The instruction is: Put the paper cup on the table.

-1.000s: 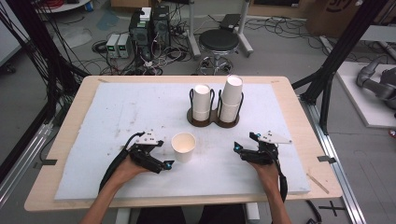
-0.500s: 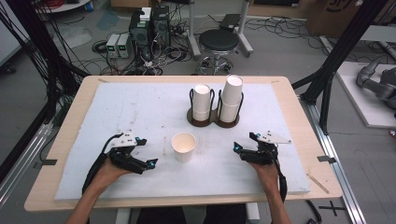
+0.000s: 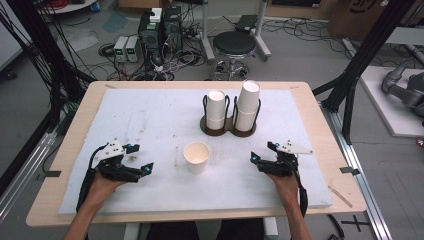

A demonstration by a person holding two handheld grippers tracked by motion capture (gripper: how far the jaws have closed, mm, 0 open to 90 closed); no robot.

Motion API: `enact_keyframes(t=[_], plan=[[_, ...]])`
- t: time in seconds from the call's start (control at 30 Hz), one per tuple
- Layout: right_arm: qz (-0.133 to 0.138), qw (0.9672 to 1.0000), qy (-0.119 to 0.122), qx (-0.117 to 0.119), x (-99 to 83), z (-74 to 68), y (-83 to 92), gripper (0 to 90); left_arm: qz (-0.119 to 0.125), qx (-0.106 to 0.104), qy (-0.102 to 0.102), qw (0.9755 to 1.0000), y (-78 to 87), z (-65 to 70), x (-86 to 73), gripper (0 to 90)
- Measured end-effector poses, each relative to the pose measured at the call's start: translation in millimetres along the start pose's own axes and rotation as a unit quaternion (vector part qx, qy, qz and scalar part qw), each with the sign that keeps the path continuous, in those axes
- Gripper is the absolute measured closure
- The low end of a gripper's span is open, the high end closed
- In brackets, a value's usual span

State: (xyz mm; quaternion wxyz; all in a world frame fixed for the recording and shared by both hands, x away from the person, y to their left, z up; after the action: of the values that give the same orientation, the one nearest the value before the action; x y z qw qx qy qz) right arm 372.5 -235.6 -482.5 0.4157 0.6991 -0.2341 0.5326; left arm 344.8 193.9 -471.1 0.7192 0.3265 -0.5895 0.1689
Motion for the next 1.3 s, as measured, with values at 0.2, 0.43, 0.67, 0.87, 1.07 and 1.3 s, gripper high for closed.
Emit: enact_keyframes(t=[0.2,0.43,0.67,0.87,1.07,1.3], plan=[[-0.003,1.0000,0.001,0.001,-0.3,-1.3,0.2,18.5,0.025,0.033,0.003,0.9991,5.5,-9.9,-3.5,8.6],[-0.003,1.0000,0.002,0.000,-0.3,-2.1,0.0,18.5,0.069,0.080,0.050,0.9931,15.2,-25.0,-5.7,8.6],[0.000,1.0000,0.002,-0.001,-0.2,-1.8,0.6,18.5,0.075,0.096,0.037,0.9918,16.8,-24.3,-5.8,9.5],[-0.001,1.0000,0.001,-0.001,-0.4,-0.9,0.3,18.4,0.082,0.099,0.018,0.9916,17.7,-20.9,-5.3,9.5],[0.000,1.0000,0.004,-0.003,-0.4,-2.2,0.9,18.4,0.077,0.109,0.021,0.9908,17.0,-22.2,-5.7,9.5],[0.013,0.9998,0.013,-0.001,0.3,-3.8,3.7,18.4,0.069,0.110,0.021,0.9913,15.1,-22.2,-6.1,9.5]])
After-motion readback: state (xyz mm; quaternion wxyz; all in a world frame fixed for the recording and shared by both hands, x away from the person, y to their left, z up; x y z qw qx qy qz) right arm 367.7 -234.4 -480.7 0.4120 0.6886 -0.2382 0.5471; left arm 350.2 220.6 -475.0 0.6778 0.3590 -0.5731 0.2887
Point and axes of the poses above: each handheld gripper's, and its own axes: y roughly backward along the jaws, x roughly out of its top, z roughly to its right, the point moved 7 cm from there along -y, roughly forward along the jaws, and after that the axes turned 7 degrees about z, right-handed, at the moved point
